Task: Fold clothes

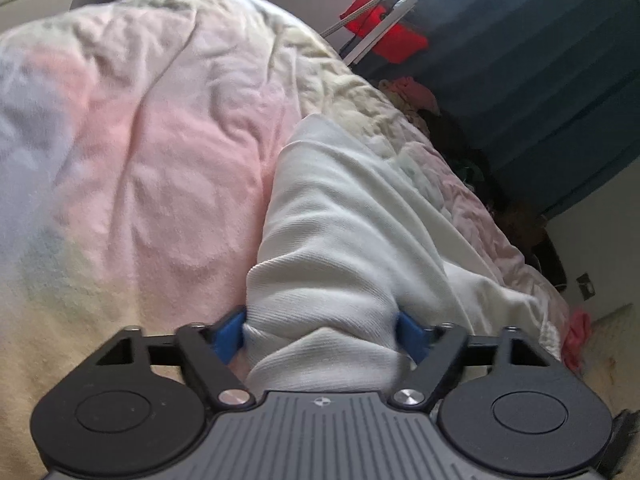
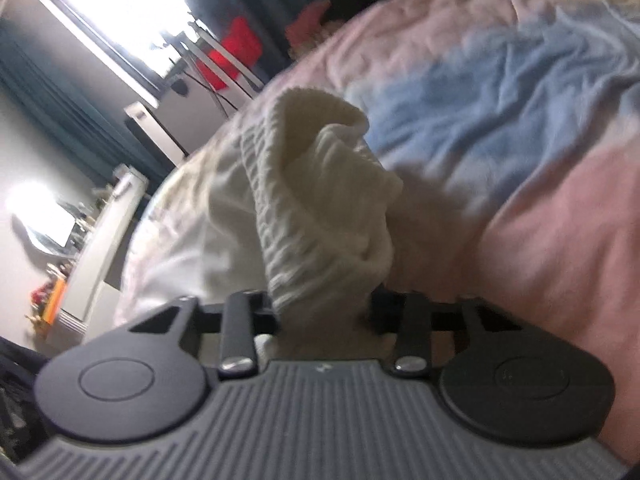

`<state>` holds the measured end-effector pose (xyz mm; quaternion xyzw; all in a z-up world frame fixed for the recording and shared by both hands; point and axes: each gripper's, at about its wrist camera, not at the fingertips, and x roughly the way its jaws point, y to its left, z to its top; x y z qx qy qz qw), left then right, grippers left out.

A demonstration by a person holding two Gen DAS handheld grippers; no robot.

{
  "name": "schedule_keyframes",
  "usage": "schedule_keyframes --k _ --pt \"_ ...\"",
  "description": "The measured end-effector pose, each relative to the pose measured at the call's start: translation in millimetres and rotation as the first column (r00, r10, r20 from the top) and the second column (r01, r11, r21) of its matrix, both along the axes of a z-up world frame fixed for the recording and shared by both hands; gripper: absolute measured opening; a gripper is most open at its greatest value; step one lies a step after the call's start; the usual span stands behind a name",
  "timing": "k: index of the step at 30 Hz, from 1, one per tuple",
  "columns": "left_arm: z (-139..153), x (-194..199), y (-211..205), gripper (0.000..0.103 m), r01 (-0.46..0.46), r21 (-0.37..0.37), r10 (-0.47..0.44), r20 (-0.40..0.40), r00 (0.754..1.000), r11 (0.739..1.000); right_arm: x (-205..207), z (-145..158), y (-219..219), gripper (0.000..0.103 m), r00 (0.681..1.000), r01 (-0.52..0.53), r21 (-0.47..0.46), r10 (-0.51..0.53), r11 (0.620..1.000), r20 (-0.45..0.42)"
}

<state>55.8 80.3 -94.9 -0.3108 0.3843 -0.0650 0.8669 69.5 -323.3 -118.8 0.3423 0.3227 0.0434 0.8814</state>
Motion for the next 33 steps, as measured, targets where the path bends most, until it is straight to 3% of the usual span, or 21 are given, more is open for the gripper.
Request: schedule_keyframes --k 3,5,10,17,20,23,26,29,33 --pt "12 -5 -3 0.058 0.012 0.007 -0.012 0.047 0.999 1.000 -10 19 -3 0.030 0.999 0.008 0.028 -0.009 1.000 0.038" --pt "23 -7 -3 0.049 0.022 -0.031 -0.020 0.059 0.998 0.999 -18 38 -7 0.029 0.998 0.002 0.037 -0.004 0.999 0.070" --pt "70 2 -29 0.044 0.095 -0.097 -0.083 0.124 0.989 0.991 -28 91 -40 0.028 0.990 0.002 0.051 -0.009 0.999 0.143" --pt "126 92 -163 0.042 0.234 -0.107 -0.213 0.181 0.960 0.966 7 143 -154 0.028 0.962 0.173 0.007 -0.171 0.985 0.211" --pt "144 145 -243 0.042 0.284 -0.047 -0.265 0.234 0.935 0.958 37 154 -211 0.028 0.937 0.273 0.007 -0.268 0.962 0.223" --pt "147 201 -320 0.042 0.333 -0.009 -0.320 0.257 0.912 0.943 69 151 -267 0.028 0.904 0.371 0.024 -0.367 0.928 0.217" --pt "131 252 -382 0.042 0.381 0.029 -0.375 0.257 0.891 0.924 96 127 -303 0.028 0.881 0.438 0.009 -0.431 0.899 0.192" --pt "94 284 -412 0.043 0.424 0.028 -0.420 0.221 0.880 0.905 114 84 -321 0.028 0.870 0.470 0.004 -0.464 0.883 0.163" --pt "33 301 -412 0.044 0.479 0.032 -0.478 0.147 0.866 0.877 107 22 -318 0.029 0.876 0.474 0.027 -0.475 0.880 0.083"
